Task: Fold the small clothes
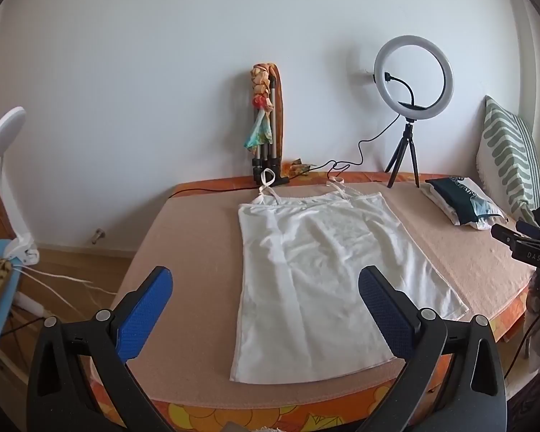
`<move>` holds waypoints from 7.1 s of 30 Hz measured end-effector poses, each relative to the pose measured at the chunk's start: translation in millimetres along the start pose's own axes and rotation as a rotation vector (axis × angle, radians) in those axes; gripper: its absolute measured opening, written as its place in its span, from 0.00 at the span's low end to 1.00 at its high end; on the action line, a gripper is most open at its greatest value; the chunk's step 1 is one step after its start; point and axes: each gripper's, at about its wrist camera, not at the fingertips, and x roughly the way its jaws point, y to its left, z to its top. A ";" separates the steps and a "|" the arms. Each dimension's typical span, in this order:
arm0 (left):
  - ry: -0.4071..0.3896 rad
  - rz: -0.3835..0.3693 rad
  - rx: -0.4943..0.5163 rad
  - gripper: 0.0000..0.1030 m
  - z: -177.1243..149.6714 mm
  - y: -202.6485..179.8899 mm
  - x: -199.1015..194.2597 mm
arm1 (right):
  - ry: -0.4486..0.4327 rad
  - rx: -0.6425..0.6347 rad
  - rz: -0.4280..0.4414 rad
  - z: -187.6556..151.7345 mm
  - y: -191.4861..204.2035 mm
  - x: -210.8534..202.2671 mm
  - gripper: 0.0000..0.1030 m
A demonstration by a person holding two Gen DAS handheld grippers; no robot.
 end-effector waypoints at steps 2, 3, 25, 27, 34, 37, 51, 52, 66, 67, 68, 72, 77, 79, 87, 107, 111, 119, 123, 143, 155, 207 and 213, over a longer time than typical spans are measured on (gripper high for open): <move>-0.002 0.000 0.001 1.00 0.1 -0.5 -0.6 | 0.001 0.000 0.000 0.8 0.4 0.2 1.00; -0.002 -0.001 0.001 1.00 0.6 -0.6 -0.3 | 0.002 0.001 0.002 1.5 0.7 0.0 1.00; -0.015 0.000 -0.002 1.00 3.4 -4.2 -6.3 | 0.004 -0.004 -0.001 0.4 0.5 0.8 1.00; -0.016 0.000 -0.003 1.00 3.2 -4.2 -6.6 | 0.004 -0.005 -0.003 0.4 0.8 0.9 1.00; -0.018 -0.001 -0.004 1.00 2.2 -4.6 -7.5 | 0.005 -0.006 -0.002 0.4 1.0 2.7 1.00; -0.019 0.000 -0.004 1.00 1.2 -4.7 -7.8 | 0.004 -0.007 -0.003 0.4 1.1 2.4 1.00; -0.020 -0.002 -0.003 1.00 0.8 -5.5 -9.3 | 0.003 -0.009 -0.002 0.8 2.3 2.0 1.00; -0.020 -0.002 -0.004 1.00 0.6 -5.4 -9.2 | 0.003 -0.010 -0.003 0.8 2.2 1.7 1.00; -0.018 -0.004 -0.004 1.00 -1.3 -5.0 -8.0 | 0.001 -0.013 -0.001 2.1 4.6 2.7 1.00; -0.017 -0.005 -0.005 1.00 -1.8 -4.4 -7.9 | 0.000 -0.013 0.001 3.0 5.3 3.1 1.00; -0.015 -0.006 -0.004 1.00 -2.0 -4.0 -7.4 | 0.000 -0.014 0.001 3.6 5.6 3.2 1.00; -0.010 -0.003 -0.003 1.00 -3.5 -1.9 -5.3 | 0.007 -0.017 0.006 5.6 8.0 4.1 1.00; -0.001 0.010 -0.011 1.00 -6.4 5.0 -0.7 | 0.011 -0.029 0.024 10.4 16.5 4.3 1.00; 0.024 0.004 -0.021 1.00 -9.6 11.1 5.1 | 0.019 -0.038 0.036 12.5 22.6 7.3 1.00; 0.130 -0.024 -0.101 0.95 -33.7 44.7 35.2 | 0.027 -0.099 0.106 30.2 61.0 18.3 1.00; 0.473 -0.203 -0.299 0.46 -107.4 72.7 100.6 | 0.287 -0.188 0.414 92.1 257.0 152.5 0.73; 0.477 -0.211 -0.289 0.45 -108.4 68.8 101.8 | 0.345 -0.222 0.411 95.0 291.7 187.1 0.65; 0.497 -0.232 -0.308 0.33 -110.8 69.8 112.4 | 0.459 -0.231 0.417 99.9 345.8 252.3 0.53; 0.494 -0.255 -0.336 0.23 -112.5 75.6 112.9 | 0.511 -0.233 0.387 95.6 363.8 286.5 0.50; 0.406 -0.344 -0.345 0.07 -98.9 75.2 105.0 | 0.593 -0.345 0.234 70.9 413.5 363.1 0.20; 0.358 -0.369 -0.303 0.06 -88.8 61.0 96.5 | 0.565 -0.290 0.266 87.9 391.9 357.3 0.04; 0.356 -0.493 0.060 0.53 -67.3 -89.8 97.8 | 0.361 -0.040 0.268 140.1 151.9 275.6 0.63; 0.309 -0.514 0.119 0.53 -61.7 -118.4 93.4 | 0.331 0.014 0.258 145.5 90.1 248.6 0.63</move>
